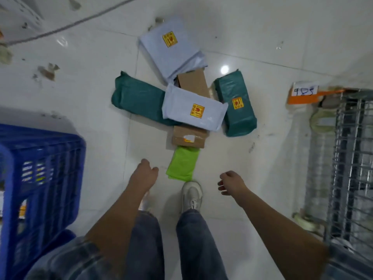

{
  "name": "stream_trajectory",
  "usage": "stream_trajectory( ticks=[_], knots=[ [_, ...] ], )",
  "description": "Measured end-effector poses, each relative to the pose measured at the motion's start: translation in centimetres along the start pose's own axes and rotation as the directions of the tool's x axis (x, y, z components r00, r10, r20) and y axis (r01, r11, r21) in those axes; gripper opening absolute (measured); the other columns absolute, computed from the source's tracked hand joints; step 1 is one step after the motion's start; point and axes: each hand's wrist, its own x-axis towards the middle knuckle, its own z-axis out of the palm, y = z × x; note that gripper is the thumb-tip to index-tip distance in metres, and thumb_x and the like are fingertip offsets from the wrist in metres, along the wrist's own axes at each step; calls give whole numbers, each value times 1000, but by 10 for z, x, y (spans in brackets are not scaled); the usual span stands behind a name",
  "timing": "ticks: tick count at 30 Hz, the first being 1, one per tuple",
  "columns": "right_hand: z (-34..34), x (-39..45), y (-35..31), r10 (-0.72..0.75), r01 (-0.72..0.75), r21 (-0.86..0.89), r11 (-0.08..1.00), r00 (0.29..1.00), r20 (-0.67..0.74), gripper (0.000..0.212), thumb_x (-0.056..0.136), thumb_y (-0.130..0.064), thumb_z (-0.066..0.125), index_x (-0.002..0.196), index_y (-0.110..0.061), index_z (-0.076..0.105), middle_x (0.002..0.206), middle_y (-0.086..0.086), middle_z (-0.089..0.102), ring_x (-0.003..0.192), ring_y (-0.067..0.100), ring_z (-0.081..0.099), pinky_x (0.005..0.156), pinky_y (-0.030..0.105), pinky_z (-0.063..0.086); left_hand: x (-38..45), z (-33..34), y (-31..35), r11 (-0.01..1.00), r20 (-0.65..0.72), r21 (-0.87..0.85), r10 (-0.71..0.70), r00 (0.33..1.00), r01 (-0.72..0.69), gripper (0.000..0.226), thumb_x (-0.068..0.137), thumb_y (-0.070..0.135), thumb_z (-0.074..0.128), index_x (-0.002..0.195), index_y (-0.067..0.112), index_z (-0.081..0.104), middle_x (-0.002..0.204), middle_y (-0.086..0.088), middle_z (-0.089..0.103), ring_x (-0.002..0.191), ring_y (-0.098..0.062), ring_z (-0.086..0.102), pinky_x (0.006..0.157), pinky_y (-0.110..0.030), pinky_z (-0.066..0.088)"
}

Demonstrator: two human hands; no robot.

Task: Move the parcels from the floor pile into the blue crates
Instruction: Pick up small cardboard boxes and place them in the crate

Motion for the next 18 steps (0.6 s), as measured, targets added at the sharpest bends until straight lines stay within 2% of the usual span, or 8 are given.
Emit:
stream_trajectory(
  ticks=[3, 7, 8, 10, 12, 13, 15, 18],
  knots=[
    [0, 36, -12, -31, 31, 3, 1000, 1000, 5, 10, 94, -9, 42, 98, -1, 46, 74, 10, 50, 54, 19, 47, 53, 27, 40, 44, 1, 32, 1000, 48, -3, 30, 998, -30, 51, 94, 25, 46, 138, 1, 35, 134, -24, 49, 121, -35, 51, 101, -40, 44],
    [21, 94, -27, -49, 49, 4, 999, 999, 16, 16, 93, -15, 45, 104, -4, 48, 89, 12, 51, 59, 20, 50, 57, 28, 44, 105, 13, 72, 994, 80, -99, 54, 995, -46, 61, 96, 28, 44, 148, 4, 22, 153, -15, 27, 136, -29, 35, 107, -38, 38],
    [27, 111, -30, -70, 70, 6, 998, 998, 6, 20, 92, -16, 46, 107, -4, 50, 92, 11, 52, 67, 22, 53, 64, 30, 46, 119, 21, 79, 991, 85, -124, 54, 995, -43, 61, 97, 27, 44, 148, 4, 21, 154, -13, 25, 136, -28, 34, 105, -35, 38],
    [39, 145, -38, -108, 108, -11, 994, 994, -11, 40, 91, -20, 48, 127, -3, 48, 112, 13, 53, 98, 26, 55, 87, 35, 46, 144, 41, 89, 986, 104, -163, 44, 994, -26, 64, 96, 27, 45, 149, 4, 17, 155, -12, 22, 137, -28, 33, 105, -33, 37],
    [49, 171, -46, -106, 106, 2, 994, 994, -29, 56, 93, -21, 47, 144, -6, 32, 141, 13, 42, 126, 29, 45, 106, 38, 39, 166, 61, 87, 983, 113, -185, 17, 993, 4, 67, 94, 26, 48, 149, 4, 17, 155, -14, 24, 138, -29, 32, 110, -35, 34],
    [54, 182, -49, -97, 98, 37, 995, 995, -27, 59, 93, -22, 46, 147, -7, 26, 147, 11, 36, 132, 29, 40, 110, 39, 37, 174, 70, 84, 978, 104, -209, 17, 994, 5, 67, 92, 24, 50, 148, 3, 19, 153, -15, 27, 137, -30, 34, 109, -33, 33],
    [61, 199, -54, -93, 93, 92, 991, 996, -5, 55, 94, -21, 45, 145, -7, 30, 143, 8, 41, 124, 24, 44, 108, 35, 37, 187, 83, 73, 951, 66, -307, 51, 997, -28, 60, 91, 19, 51, 145, 5, 28, 148, -15, 37, 132, -29, 40, 104, -30, 35],
    [67, 206, -57, -119, 119, 99, 988, 993, -12, 39, 93, -22, 47, 129, -8, 44, 116, 8, 50, 100, 20, 48, 95, 33, 43, 191, 93, 61, 885, 48, -461, 90, 995, -58, 50, 91, 15, 49, 140, 11, 40, 140, -10, 49, 126, -25, 48, 101, -28, 38]
  ],
)
